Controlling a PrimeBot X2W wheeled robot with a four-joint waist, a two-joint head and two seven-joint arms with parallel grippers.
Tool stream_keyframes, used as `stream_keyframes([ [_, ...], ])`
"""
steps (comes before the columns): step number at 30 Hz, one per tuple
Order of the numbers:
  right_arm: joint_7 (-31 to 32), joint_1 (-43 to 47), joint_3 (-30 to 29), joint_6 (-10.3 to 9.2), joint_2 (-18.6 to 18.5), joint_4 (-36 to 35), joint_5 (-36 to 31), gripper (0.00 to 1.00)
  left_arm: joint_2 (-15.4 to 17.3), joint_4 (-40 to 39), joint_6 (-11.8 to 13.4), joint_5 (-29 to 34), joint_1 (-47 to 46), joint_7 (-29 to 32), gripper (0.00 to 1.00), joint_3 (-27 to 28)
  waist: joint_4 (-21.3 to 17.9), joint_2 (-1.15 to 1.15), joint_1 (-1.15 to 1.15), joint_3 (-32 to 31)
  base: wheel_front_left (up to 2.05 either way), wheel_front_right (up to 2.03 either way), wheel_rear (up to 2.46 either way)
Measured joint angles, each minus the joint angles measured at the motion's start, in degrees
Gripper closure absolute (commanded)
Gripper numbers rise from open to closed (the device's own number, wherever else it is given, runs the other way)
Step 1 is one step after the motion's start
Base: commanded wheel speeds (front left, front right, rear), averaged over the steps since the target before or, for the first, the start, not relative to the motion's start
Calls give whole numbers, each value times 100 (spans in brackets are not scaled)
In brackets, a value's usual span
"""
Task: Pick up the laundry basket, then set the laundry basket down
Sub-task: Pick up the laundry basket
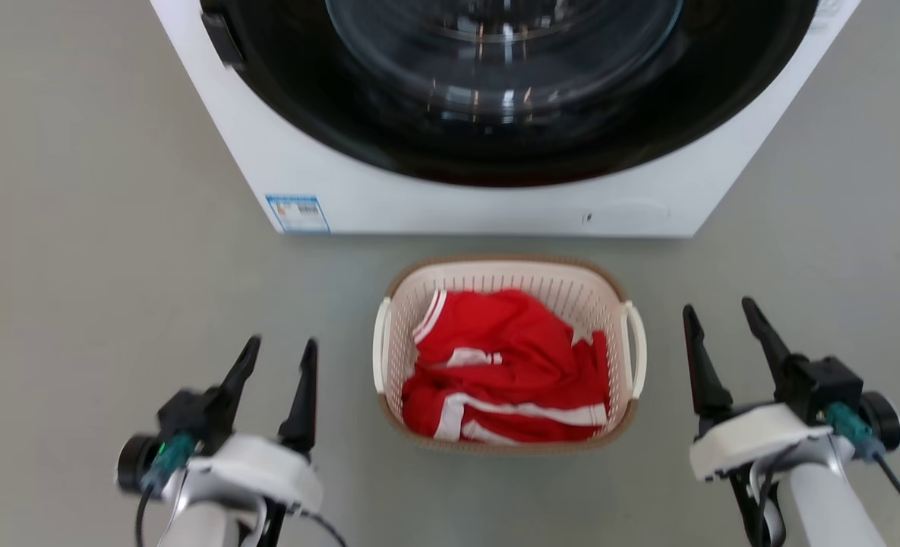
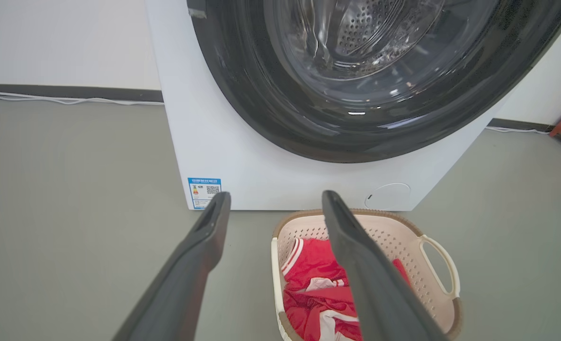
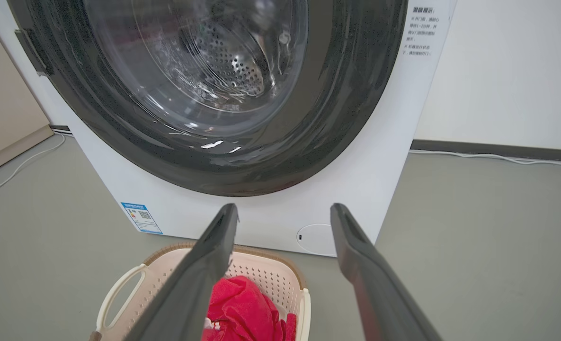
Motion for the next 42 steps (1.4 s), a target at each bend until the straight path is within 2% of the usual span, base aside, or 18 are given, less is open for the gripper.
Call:
stream_keyframes([
  [9,-15,-888,-163,0,-20,911,-170,0,-18,1137,0,-53,-1175,0,0,-436,48,0,0,830,0,0,0],
  [17,-16,-1633,-387,0,-41,1536,-408,0,-35,2172,0,-417,-2203,0,0,-895,108,0,0,1584,0,0,0],
  [27,-16,-2154,-628,0,-53,1922,-646,0,-49,2858,3,-664,-3069,-8,0,-1432,171,0,0,2362,0,0,0],
  [42,-16,-2554,-817,0,-59,2239,-825,0,-60,3596,144,-912,-3857,-26,0,-1738,99,0,0,2957,0,0,0],
])
